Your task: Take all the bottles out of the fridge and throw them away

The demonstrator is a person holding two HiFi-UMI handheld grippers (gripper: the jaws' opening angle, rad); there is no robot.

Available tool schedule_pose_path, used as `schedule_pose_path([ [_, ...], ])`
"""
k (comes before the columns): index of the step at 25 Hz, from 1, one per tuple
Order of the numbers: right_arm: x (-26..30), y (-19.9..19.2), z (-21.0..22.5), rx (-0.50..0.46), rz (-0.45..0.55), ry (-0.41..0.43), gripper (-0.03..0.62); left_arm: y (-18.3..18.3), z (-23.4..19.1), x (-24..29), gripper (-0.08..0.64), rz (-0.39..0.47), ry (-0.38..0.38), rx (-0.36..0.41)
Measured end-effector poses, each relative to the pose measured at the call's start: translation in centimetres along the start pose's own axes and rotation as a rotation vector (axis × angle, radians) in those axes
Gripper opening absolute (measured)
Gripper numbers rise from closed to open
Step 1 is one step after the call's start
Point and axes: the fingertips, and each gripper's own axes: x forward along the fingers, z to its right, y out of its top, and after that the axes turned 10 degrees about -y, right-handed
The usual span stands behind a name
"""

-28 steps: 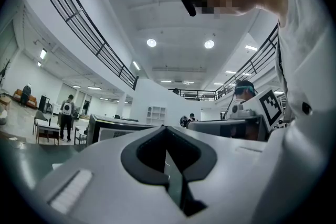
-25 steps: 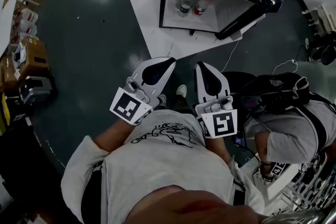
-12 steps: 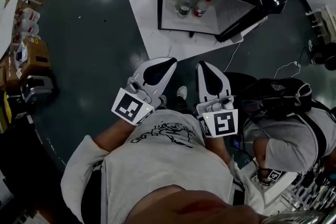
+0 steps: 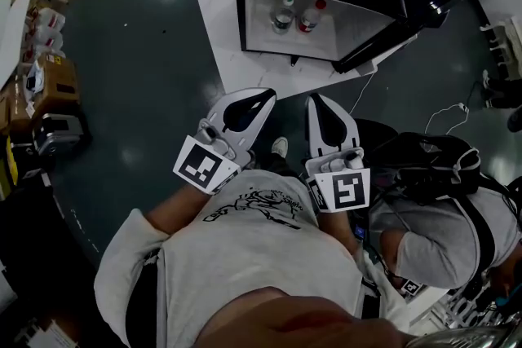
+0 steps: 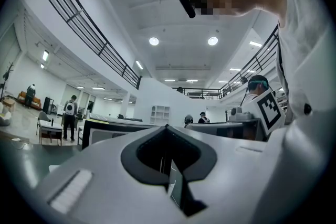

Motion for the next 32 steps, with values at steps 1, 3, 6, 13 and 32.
schedule_pose_path([
  [1, 0.2, 0.0, 0.4, 0.000, 0.001, 0.002, 0.009, 0.1, -0.1, 0.4, 0.009, 0.008, 0.002, 0.005],
  [3, 0.5, 0.0, 1.3, 0.001, 0.003, 0.005, 0.009, -0.2, -0.2, 1.3, 0.009, 0.000, 0.006, 0.000],
  [6, 0.9, -0.1, 2.6, 0.004, 0.004, 0.010, 0.009, -0.5, -0.5, 2.5, 0.009, -0.014, 0.015, 0.000],
  [13, 1.9, -0.7, 6.0, 0.011, 0.003, 0.025, 0.009, -1.0, -0.9, 5.6, 0.009, -0.007, 0.038, 0.029],
  [32, 3.5, -1.6, 12.7, 0.019, -0.001, 0.112, 0.009, -2.3, -0.9, 12.4, 0.009, -0.008, 0.125, 0.052],
])
